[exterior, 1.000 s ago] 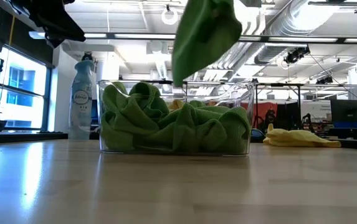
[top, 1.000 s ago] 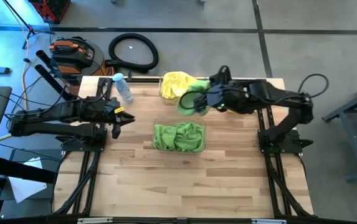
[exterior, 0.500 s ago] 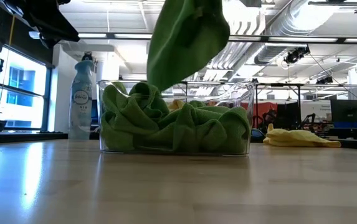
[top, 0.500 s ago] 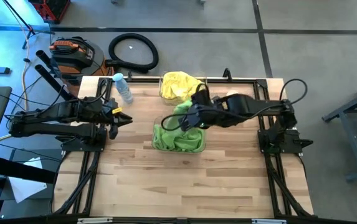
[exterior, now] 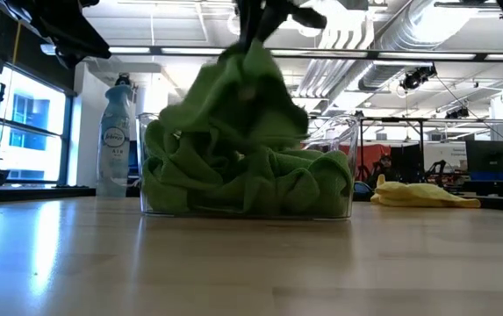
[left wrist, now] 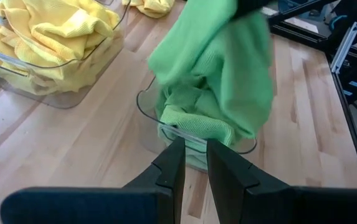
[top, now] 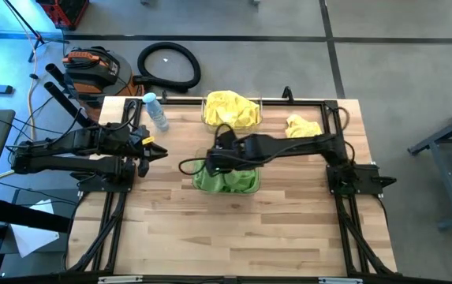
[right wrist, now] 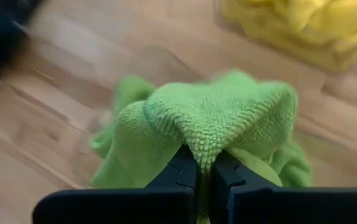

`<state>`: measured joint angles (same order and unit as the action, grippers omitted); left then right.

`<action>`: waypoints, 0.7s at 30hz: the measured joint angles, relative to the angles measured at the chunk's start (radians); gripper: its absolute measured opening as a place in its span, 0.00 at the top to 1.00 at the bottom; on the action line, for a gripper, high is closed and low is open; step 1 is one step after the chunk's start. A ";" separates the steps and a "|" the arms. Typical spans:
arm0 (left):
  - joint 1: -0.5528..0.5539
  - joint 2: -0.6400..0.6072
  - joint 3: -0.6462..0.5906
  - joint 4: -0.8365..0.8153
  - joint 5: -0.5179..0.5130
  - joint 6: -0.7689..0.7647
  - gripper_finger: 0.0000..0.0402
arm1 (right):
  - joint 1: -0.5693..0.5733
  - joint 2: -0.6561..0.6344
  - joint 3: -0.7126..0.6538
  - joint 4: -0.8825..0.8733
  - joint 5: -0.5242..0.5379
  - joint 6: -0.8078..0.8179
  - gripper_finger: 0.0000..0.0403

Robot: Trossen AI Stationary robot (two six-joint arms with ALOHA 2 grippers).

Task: Sort microfiber towel by color & place in baskets
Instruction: Put the green towel into the bottom transparent bin

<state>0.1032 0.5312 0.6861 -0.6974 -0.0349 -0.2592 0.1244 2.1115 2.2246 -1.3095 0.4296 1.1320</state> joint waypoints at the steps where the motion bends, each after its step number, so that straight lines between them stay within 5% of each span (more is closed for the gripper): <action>1: 0.000 0.000 0.000 -0.002 0.000 0.000 0.87 | -0.005 0.019 0.000 -0.004 -0.020 0.010 1.00; 11: 0.000 -0.001 0.000 -0.046 0.000 -0.011 0.87 | -0.061 0.198 0.000 0.046 -0.283 -0.111 1.00; 21: 0.000 -0.026 0.000 -0.048 0.001 -0.026 0.87 | -0.091 0.324 0.000 0.116 -0.382 -0.206 1.00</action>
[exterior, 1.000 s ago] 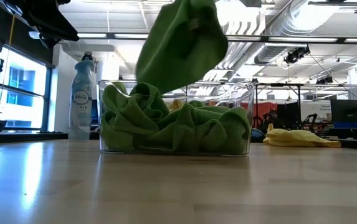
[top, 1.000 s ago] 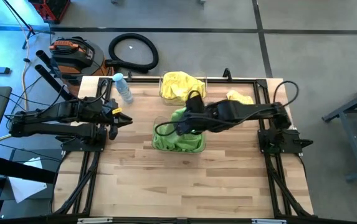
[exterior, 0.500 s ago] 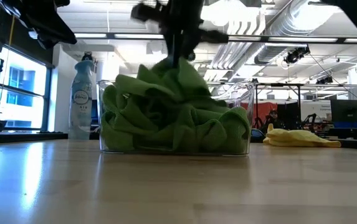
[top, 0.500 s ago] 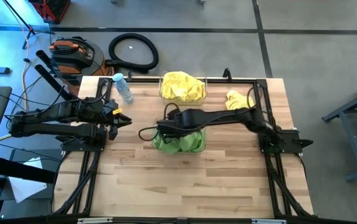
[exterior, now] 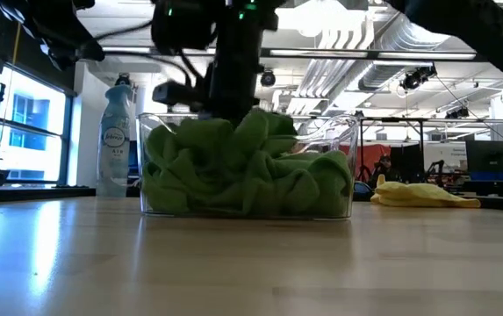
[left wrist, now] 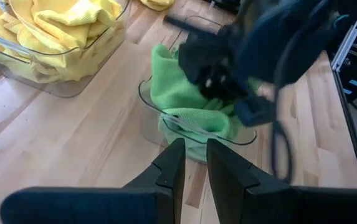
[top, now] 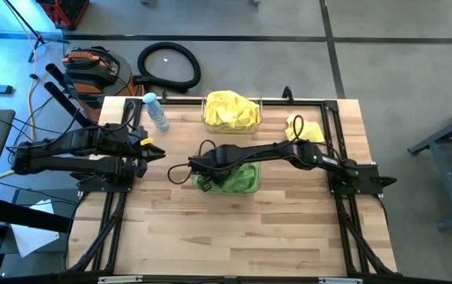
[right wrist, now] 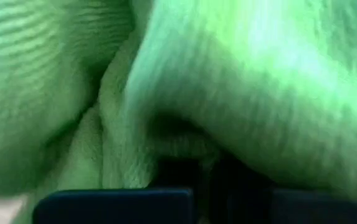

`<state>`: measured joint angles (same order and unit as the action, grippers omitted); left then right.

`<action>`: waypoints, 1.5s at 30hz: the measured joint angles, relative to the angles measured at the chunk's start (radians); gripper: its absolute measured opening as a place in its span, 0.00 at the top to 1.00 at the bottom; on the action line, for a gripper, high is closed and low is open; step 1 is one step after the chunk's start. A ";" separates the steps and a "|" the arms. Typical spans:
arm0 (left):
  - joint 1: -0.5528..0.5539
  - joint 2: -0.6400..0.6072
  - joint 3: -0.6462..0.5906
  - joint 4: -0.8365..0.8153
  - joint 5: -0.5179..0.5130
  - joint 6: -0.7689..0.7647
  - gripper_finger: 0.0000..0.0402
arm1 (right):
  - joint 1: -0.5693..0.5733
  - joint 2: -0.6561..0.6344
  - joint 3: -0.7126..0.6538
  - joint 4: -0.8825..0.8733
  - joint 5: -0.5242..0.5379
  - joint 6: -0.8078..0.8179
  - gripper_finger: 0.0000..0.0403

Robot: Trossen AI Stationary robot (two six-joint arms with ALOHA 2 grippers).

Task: Sort microfiber towel by color & place in baskets
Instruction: Put the green towel into the bottom transparent bin

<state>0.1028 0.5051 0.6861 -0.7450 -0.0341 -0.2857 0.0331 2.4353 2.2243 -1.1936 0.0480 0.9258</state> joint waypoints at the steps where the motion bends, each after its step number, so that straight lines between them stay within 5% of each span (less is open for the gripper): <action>1: 0.000 -0.002 0.000 0.000 0.000 0.000 0.87 | -0.002 0.013 0.000 0.006 -0.009 -0.009 1.00; 15: 0.000 -0.022 0.000 -0.014 0.000 -0.002 0.87 | -0.006 0.049 0.002 0.085 -0.050 -0.035 0.99; 30: 0.000 -0.022 0.000 -0.019 0.000 -0.001 0.87 | 0.010 0.012 0.030 -0.030 -0.066 -0.033 0.74; 45: 0.000 -0.022 0.000 -0.021 -0.004 0.008 0.87 | 0.020 -0.089 0.052 -0.077 -0.042 0.019 0.72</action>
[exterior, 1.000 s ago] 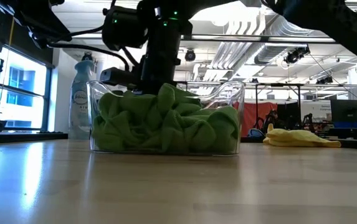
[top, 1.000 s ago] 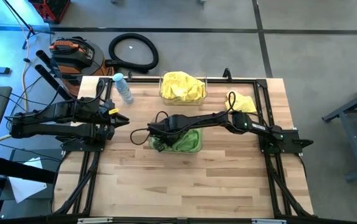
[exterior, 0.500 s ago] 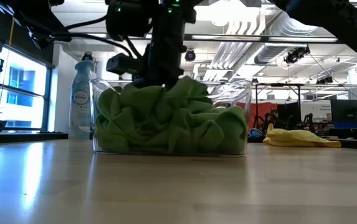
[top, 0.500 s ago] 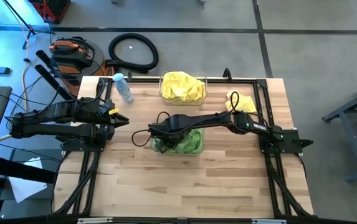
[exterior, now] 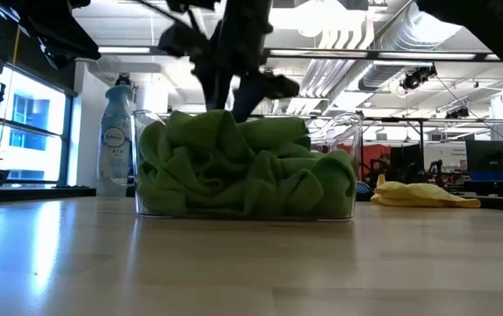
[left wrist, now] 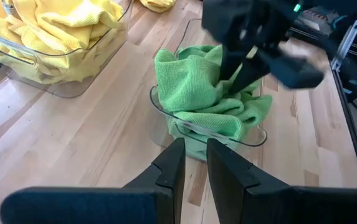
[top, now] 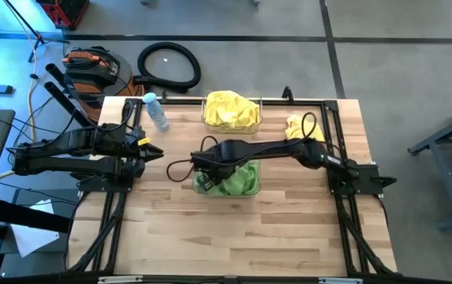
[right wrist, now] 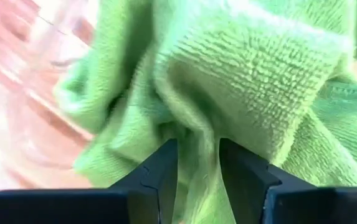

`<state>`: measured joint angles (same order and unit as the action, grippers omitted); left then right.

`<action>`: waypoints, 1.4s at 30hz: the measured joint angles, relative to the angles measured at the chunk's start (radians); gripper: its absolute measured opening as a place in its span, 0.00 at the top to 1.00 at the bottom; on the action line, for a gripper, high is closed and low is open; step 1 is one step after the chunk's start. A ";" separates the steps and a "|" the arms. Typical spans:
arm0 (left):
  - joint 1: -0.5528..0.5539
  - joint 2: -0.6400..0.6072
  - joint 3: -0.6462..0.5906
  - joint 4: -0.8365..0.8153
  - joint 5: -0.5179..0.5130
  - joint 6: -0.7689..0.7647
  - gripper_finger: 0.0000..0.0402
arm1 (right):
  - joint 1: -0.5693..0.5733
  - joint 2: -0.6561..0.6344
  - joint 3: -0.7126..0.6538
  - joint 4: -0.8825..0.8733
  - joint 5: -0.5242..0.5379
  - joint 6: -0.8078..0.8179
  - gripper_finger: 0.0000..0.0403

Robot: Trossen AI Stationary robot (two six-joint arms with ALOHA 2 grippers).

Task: Sort microfiber towel by color & place in baskets
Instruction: Put the green towel into the bottom transparent bin, then put the yellow towel into the top transparent bin

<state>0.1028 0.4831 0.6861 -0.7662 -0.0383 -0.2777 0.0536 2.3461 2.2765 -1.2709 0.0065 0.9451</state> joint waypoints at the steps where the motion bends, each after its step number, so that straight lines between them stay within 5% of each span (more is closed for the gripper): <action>1: 0.000 0.000 0.000 0.000 0.000 0.000 0.87 | 0.000 -0.013 0.000 0.003 0.000 0.000 0.72; 14: 0.000 0.000 0.000 -0.002 0.000 0.000 0.87 | 0.000 -0.164 0.000 -0.035 0.097 -0.140 0.73; 26: 0.000 0.000 0.000 -0.025 -0.003 -0.026 0.87 | -0.046 -0.260 -0.017 -0.295 0.334 -0.235 0.97; 33: 0.002 -0.001 0.000 -0.023 -0.019 -0.027 0.87 | -0.103 -0.507 -0.395 -0.229 0.368 -0.225 1.00; 42: 0.002 0.000 0.000 -0.021 -0.019 -0.061 0.87 | -0.302 -1.025 -1.056 0.220 0.315 -0.185 1.00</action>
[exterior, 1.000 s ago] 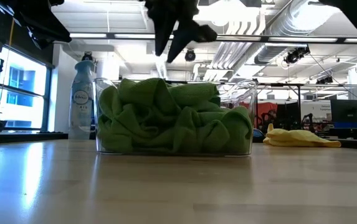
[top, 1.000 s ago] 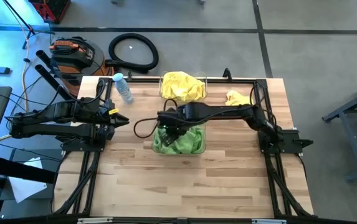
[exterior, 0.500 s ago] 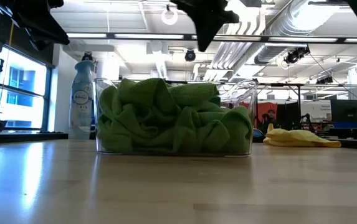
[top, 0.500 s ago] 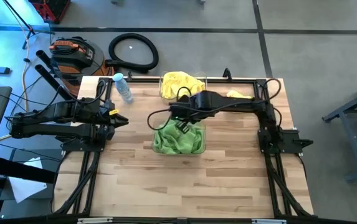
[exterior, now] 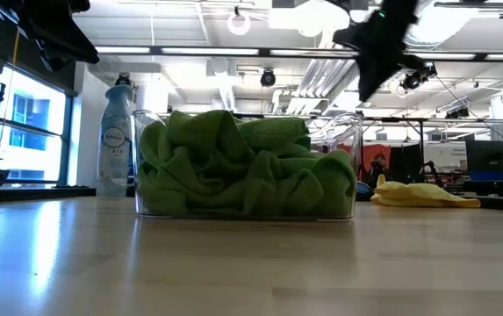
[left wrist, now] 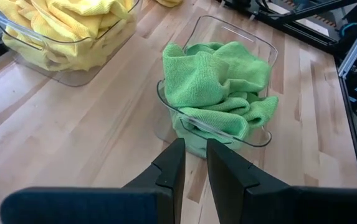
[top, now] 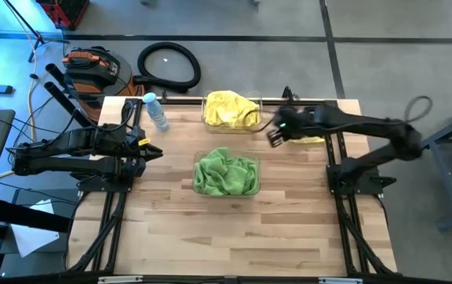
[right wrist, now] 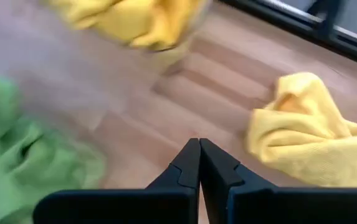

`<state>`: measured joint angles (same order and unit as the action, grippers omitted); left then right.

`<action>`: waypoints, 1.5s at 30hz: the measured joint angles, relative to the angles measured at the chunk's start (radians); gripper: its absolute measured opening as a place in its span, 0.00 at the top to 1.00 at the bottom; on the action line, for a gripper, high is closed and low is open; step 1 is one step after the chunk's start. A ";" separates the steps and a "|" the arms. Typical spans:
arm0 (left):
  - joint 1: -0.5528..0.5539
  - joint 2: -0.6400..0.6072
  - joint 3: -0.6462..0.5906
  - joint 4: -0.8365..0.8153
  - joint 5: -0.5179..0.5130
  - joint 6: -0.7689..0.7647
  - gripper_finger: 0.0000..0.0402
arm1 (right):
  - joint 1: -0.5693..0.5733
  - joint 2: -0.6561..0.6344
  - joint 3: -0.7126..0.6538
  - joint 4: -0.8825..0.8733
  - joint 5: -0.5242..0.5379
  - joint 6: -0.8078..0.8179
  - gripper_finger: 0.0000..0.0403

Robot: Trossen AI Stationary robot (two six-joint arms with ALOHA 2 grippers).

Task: Sort microfiber towel by color & place in baskets
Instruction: Put the yellow towel into the top transparent bin

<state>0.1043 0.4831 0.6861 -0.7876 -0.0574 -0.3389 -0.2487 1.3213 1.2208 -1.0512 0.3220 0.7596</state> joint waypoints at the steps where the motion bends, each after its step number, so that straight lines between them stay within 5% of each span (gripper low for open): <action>1: 0.000 0.000 0.000 0.000 0.000 0.000 0.87 | -0.038 -0.044 -0.051 0.031 -0.003 -0.001 1.00; 8: 0.000 0.000 0.000 0.000 -0.010 0.000 0.87 | -0.348 -0.184 -0.272 0.112 -0.104 -0.113 0.92; 14: 0.000 0.000 0.000 0.000 -0.040 0.000 0.87 | -0.577 -0.162 -0.412 0.259 -0.224 -0.224 0.71; 19: 0.000 0.000 0.000 0.000 -0.041 -0.016 0.87 | -0.671 -0.128 -0.494 0.357 -0.222 -0.244 0.53; 25: 0.000 0.001 0.000 0.000 -0.044 -0.036 0.87 | -0.690 -0.050 -0.540 0.441 -0.189 -0.245 0.40; 35: -0.001 0.001 0.000 0.000 -0.045 -0.060 0.87 | -0.622 0.130 -0.535 0.455 -0.082 -0.236 0.39; 45: -0.001 0.001 0.000 0.000 -0.044 -0.053 0.87 | -0.579 0.190 -0.562 0.495 -0.186 -0.180 0.40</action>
<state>0.1036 0.4839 0.6861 -0.7876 -0.1013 -0.3920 -0.8276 1.5109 0.6585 -0.5567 0.1356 0.5793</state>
